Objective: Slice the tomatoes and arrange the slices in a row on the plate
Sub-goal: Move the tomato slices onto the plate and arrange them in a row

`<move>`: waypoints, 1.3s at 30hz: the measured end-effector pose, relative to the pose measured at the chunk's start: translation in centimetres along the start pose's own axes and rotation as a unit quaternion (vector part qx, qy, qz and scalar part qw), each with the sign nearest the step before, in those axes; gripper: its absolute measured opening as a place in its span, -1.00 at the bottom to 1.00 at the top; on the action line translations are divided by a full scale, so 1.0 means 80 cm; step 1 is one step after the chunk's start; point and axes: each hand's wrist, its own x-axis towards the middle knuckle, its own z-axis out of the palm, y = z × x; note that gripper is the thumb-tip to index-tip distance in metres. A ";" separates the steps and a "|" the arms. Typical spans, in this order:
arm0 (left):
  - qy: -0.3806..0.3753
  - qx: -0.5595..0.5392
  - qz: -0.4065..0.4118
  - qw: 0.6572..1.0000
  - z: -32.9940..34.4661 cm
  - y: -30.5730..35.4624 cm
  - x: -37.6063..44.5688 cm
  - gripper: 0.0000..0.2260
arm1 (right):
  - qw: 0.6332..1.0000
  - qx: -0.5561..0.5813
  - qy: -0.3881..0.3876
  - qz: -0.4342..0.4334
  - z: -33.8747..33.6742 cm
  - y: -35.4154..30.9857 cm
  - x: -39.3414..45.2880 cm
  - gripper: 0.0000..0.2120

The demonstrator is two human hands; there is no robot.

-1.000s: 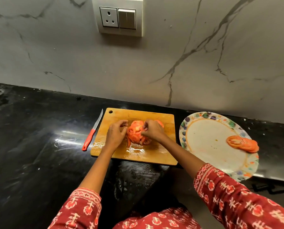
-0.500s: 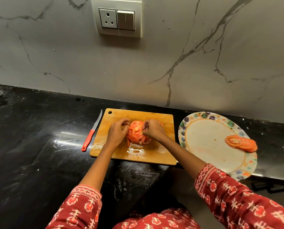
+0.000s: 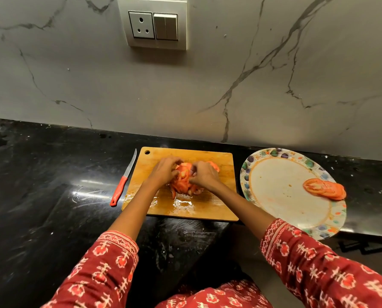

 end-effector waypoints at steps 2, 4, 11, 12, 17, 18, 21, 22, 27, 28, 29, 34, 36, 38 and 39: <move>0.002 0.023 0.004 1.000 -0.001 0.001 0.002 -0.61 | 1.000 0.007 -0.005 -0.004 0.000 0.002 0.001 -0.89; -0.016 0.026 0.011 0.999 0.000 0.004 0.004 -0.60 | 1.000 0.019 -0.016 -0.006 0.000 0.004 0.002 -0.89; 0.000 0.028 0.014 1.000 0.000 0.001 0.009 -0.68 | 0.990 0.129 -0.051 -0.003 -0.029 0.012 0.001 -0.78; 0.006 0.024 0.015 1.000 -0.001 0.000 0.009 -0.73 | 0.988 0.147 -0.057 -0.004 -0.035 0.016 0.001 -0.79; 0.021 -0.013 0.007 1.000 -0.010 -0.002 0.008 -0.92 | 0.963 0.255 -0.083 0.008 -0.055 0.034 0.000 -0.91; 0.021 -0.022 0.008 1.000 -0.012 -0.002 0.008 -0.92 | 0.960 0.264 -0.088 0.010 -0.059 0.036 0.000 -0.91; 0.041 -0.044 0.004 0.998 -0.019 0.003 0.006 -0.85 | 0.954 0.282 -0.105 0.005 -0.070 0.037 0.000 -0.88; 0.047 -0.048 0.003 0.998 -0.020 0.002 0.006 -0.85 | 0.955 0.278 -0.106 0.002 -0.072 0.037 0.000 -0.88; 0.030 -0.022 -0.013 0.999 -0.015 -0.012 0.007 -0.76 | 0.963 0.257 -0.081 0.008 -0.071 0.043 -0.001 -0.85; 0.029 -0.023 -0.021 0.999 -0.013 -0.013 0.007 -0.75 | 0.965 0.253 -0.073 0.007 -0.070 0.045 -0.002 -0.85; 0.033 -0.023 -0.028 0.999 -0.011 -0.013 0.007 -0.75 | 0.966 0.248 -0.067 0.002 -0.071 0.047 -0.003 -0.85; 0.071 -0.026 -0.078 0.994 -0.005 -0.018 0.007 -0.74 | 0.972 0.225 -0.058 -0.029 -0.075 0.052 -0.009 -0.88; 0.071 -0.038 -0.104 0.991 -0.002 -0.025 0.008 -0.70 | 0.972 0.226 -0.059 -0.030 -0.077 0.054 -0.009 -0.87; 0.056 -0.059 -0.119 0.990 0.000 -0.031 0.011 -0.67 | 0.971 0.229 -0.061 -0.034 -0.079 0.058 -0.008 -0.86; 0.050 -0.069 -0.122 0.989 0.001 -0.031 0.012 -0.67 | 0.971 0.228 -0.062 -0.035 -0.080 0.060 -0.007 -0.86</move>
